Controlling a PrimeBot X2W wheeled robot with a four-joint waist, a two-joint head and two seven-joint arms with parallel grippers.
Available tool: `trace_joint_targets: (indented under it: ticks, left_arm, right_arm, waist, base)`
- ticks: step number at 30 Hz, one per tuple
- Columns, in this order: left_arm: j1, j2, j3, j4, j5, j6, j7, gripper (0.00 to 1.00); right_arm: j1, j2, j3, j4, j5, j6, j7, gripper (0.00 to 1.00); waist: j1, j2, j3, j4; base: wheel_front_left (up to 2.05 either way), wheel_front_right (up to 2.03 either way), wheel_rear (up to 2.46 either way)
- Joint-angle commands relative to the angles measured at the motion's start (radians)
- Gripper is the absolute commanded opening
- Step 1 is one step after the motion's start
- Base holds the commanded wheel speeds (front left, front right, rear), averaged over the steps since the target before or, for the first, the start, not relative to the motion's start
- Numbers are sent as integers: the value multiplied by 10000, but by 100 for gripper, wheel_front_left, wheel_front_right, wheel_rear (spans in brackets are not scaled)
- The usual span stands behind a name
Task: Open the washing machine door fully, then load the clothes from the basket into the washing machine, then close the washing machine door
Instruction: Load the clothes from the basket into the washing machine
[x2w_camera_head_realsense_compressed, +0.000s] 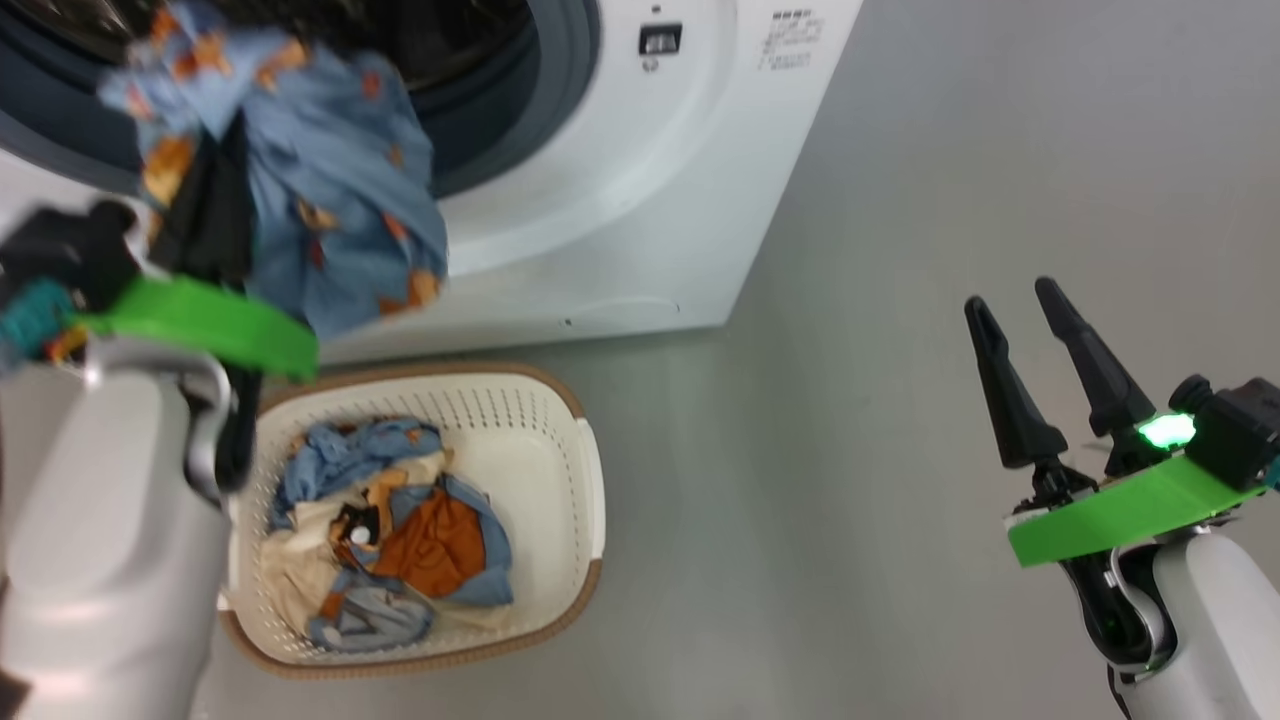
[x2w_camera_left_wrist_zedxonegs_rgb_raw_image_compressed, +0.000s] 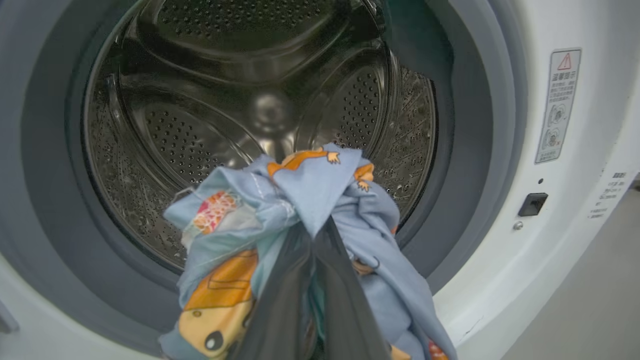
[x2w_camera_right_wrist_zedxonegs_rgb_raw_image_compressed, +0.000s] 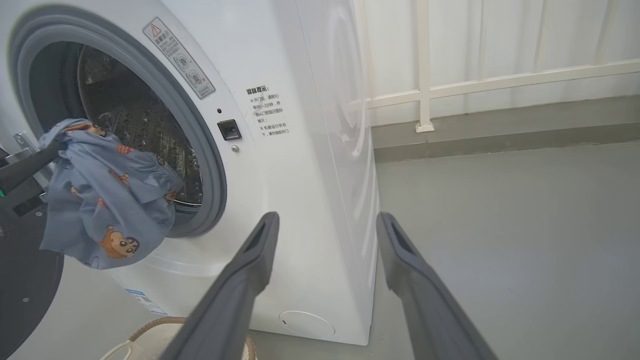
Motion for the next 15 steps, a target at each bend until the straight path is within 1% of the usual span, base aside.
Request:
trace_joint_targets:
  ticks: [1, 15]
  left_arm:
    - [-661, 357, 377, 54, 66, -68, -140, 0]
    - [-3636, 430, 546, 2513, 380, -257, -205, 0]
  right_arm:
    - [-141, -31, 181, -291, -104, 16, -46, 100]
    - [-702, 155, 347, -479, -120, 16, -46, 100]
  waist:
    - [0, 0, 631, -240]
    - [0, 0, 1924, -838]
  base:
    - [0, 0, 0]
    - [0, 0, 0]
